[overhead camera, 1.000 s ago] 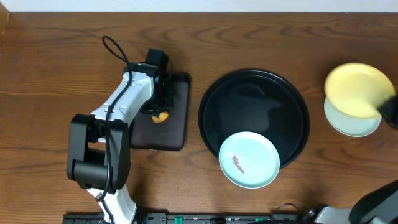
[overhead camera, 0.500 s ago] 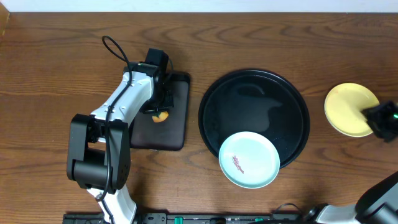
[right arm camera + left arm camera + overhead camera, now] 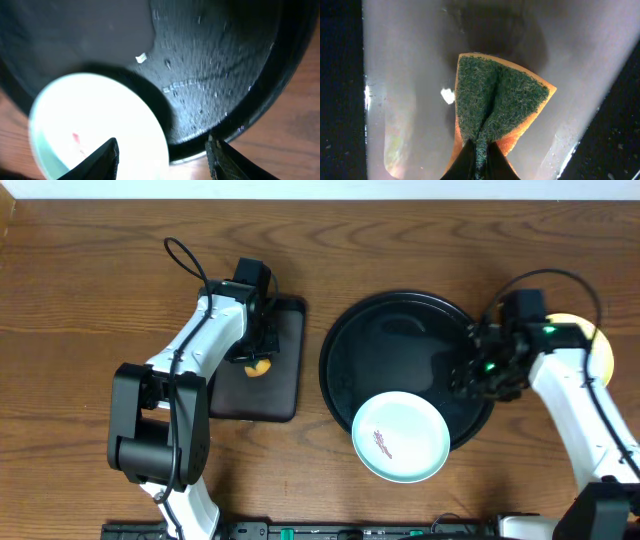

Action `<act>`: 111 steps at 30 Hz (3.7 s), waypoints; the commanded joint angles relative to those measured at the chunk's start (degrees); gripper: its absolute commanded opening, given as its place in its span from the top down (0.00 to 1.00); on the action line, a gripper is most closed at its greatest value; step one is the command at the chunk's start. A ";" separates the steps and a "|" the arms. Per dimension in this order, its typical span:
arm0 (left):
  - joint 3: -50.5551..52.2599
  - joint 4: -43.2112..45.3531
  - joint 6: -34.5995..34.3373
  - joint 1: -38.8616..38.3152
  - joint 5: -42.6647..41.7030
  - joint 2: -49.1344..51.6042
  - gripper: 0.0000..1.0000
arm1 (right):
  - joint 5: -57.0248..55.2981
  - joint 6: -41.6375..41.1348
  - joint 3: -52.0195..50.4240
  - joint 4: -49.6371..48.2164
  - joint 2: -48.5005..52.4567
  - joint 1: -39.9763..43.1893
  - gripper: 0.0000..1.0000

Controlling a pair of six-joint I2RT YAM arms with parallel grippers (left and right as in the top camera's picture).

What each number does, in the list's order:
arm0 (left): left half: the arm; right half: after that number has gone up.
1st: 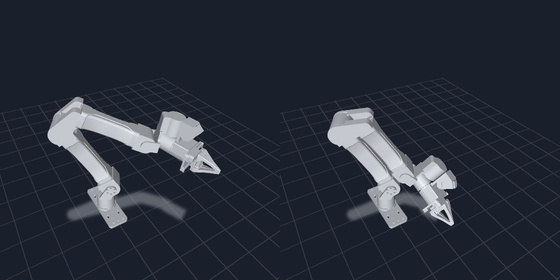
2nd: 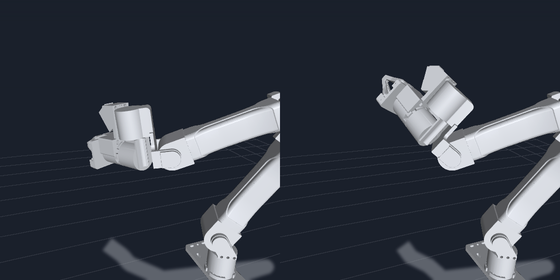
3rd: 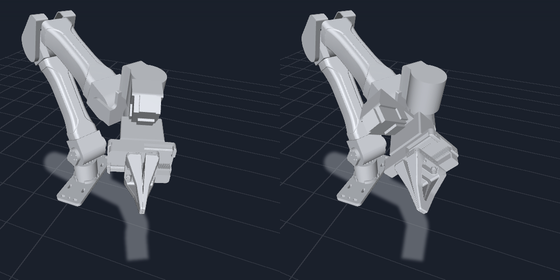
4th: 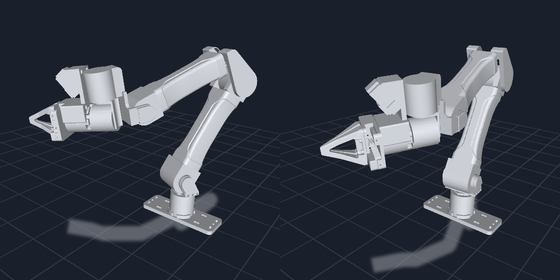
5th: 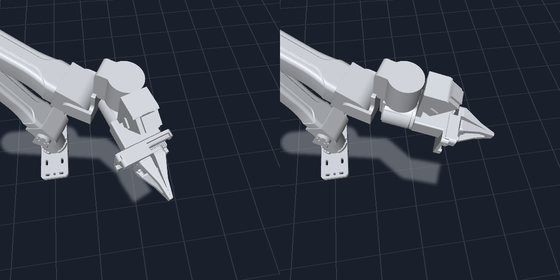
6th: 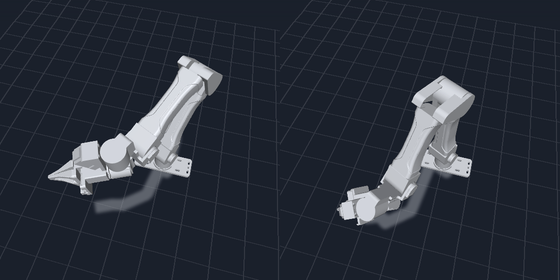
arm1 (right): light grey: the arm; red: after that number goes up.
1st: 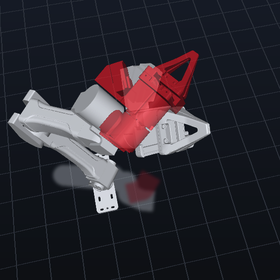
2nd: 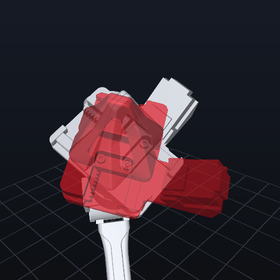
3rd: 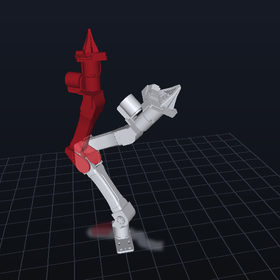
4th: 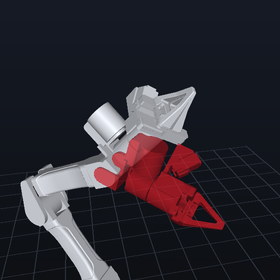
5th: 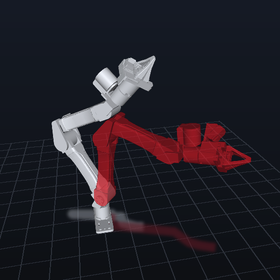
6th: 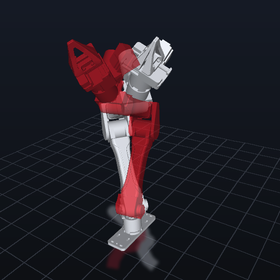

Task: Clean dirty plates on tray and stack at the side
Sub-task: 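Grasp the last light-green plate rim with the right gripper, drag to center, then carry the sponge with the left gripper onto the light-green plate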

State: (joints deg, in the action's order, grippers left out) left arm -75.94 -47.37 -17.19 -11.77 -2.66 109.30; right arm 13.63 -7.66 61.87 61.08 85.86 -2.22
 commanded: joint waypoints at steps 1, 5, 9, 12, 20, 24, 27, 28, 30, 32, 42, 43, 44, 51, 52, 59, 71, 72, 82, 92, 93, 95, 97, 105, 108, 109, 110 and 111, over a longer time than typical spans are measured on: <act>-0.39 -0.11 -0.70 0.24 0.24 -0.31 0.92 | -6.14 -2.34 -5.09 0.13 0.79 -4.09 0.45; -0.39 -0.09 -0.70 0.24 0.24 -0.31 0.92 | -3.37 -5.18 -11.17 -3.50 0.79 -6.12 0.48; -0.39 -0.07 -0.70 0.24 0.24 -0.33 0.92 | -0.33 -6.78 -17.44 -7.89 0.79 -6.73 0.53; -0.39 -0.07 -0.70 0.24 0.24 -0.31 0.92 | -0.26 -9.11 -21.24 -12.24 0.79 -6.71 0.76; -0.39 -0.13 -0.68 0.24 0.24 -0.31 0.92 | -0.07 -9.53 -17.59 -21.59 0.72 -5.97 0.99; -0.39 -0.11 -0.68 0.24 -0.42 -0.33 0.92 | -2.58 -9.49 -13.92 -29.35 0.72 -5.49 0.99; -0.44 -0.11 -0.42 0.24 -1.25 -0.44 0.92 | -8.28 -9.42 -13.64 -34.07 0.76 -5.49 0.99; -0.57 -0.13 0.04 0.26 -1.22 -0.61 0.93 | -10.12 -9.42 -13.66 -34.71 1.01 -5.51 0.99; -1.18 -0.50 0.17 0.24 -1.25 -1.22 0.92 | -11.87 -9.81 -13.66 -34.69 1.75 -5.51 0.99; -1.90 -1.11 0.17 0.24 -1.22 -1.97 0.92 | -11.41 -11.30 -13.86 -34.14 2.86 -5.92 0.99; -1.18 -1.18 2.32 0.24 -1.18 -5.03 0.92 | -10.36 -10.75 -12.92 -31.15 5.55 -7.67 0.64; -0.59 -0.92 2.32 0.24 -0.92 -4.85 0.92 | -10.38 -9.81 -12.13 -30.40 5.03 -7.52 0.62; -0.04 -0.46 2.32 0.24 -0.50 -4.59 0.92 | -10.38 -8.41 -10.95 -29.27 4.28 -7.32 0.61; 9.77 13.51 1.86 0.11 1.79 -1.40 0.92 | -10.38 -4.85 -3.19 -24.74 0.85 -7.08 0.56; 10.97 14.88 1.86 -0.02 1.79 -1.16 0.92 | -10.38 -4.87 -2.60 -24.74 0.81 -7.08 0.55; 16.20 19.93 1.90 -0.11 1.81 -0.94 0.92 | -10.43 -4.90 -2.08 -24.94 0.83 -7.08 0.55; 12.83 16.39 1.95 -0.13 1.81 -4.81 0.93 | -14.10 -4.90 -2.36 -24.87 2.01 -7.08 0.51; 11.61 15.08 1.95 -0.13 1.81 -5.55 0.93 | -14.27 -4.90 -2.49 -24.85 2.29 -7.08 0.51; 14.43 16.55 1.90 -0.57 1.84 -5.05 0.93 | -14.43 -4.90 -2.64 -24.90 8.92 -7.08 0.51; 11.54 10.84 2.08 -0.52 1.79 -2.86 0.93 | -11.61 -1.86 -2.64 -25.51 16.28 -7.08 0.53; 10.03 9.14 2.08 -0.52 1.79 -3.43 0.92 | -11.63 -1.86 -2.64 -25.53 17.18 -7.08 0.55; 6.23 4.92 2.08 -0.59 1.55 -4.87 0.93 | -11.41 -1.88 -2.64 -25.68 18.99 -7.08 0.65; 2.36 1.05 2.08 -0.57 -0.50 -6.25 0.93 | -10.27 -1.88 -2.64 -25.73 20.20 -7.08 0.78; -4.44 0.74 -3.28 -2.62 -17.90 -9.88 0.92 | -9.70 -3.72 -2.62 -26.10 20.48 -7.08 0.99; -4.44 3.50 -9.11 -6.64 -17.94 -9.22 0.92 | -9.70 -4.55 -2.62 -26.14 20.48 -7.08 0.99; -4.44 4.92 -9.68 -8.46 -17.92 -8.81 0.93 | -9.73 -4.52 -2.62 -26.18 20.48 -7.08 0.99; -4.42 6.34 -9.70 -10.16 -17.90 -8.44 0.93 | -9.73 -4.52 -2.62 -26.21 20.48 -7.08 0.99; -4.42 7.82 -9.73 -11.96 -17.84 -7.87 0.92 | -9.75 -4.52 -2.62 -26.21 20.48 -7.08 0.99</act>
State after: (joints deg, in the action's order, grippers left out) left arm -79.90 -42.52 -22.74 -18.20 -17.65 99.85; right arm 4.91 -10.26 60.12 34.98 103.90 -9.13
